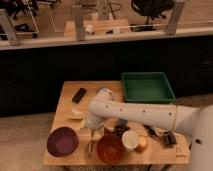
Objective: Place fork in table surface
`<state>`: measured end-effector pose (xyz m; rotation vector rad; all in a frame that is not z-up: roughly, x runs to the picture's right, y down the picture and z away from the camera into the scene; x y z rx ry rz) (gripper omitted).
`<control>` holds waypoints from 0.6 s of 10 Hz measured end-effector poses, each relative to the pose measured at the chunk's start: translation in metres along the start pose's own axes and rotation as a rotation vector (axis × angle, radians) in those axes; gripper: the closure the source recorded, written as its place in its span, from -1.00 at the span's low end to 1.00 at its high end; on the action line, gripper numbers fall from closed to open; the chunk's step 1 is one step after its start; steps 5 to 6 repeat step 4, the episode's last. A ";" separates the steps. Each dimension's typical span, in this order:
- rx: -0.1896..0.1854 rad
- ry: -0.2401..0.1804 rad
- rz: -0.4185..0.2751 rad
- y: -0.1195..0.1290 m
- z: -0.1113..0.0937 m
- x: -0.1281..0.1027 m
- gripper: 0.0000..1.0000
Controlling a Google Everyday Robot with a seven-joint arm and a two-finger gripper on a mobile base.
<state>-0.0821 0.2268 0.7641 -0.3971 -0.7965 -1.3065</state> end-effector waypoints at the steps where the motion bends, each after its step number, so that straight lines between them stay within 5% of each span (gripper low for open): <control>1: 0.001 0.008 0.003 0.000 -0.003 0.002 -0.60; 6: -0.007 0.024 0.036 0.002 -0.010 0.013 -0.60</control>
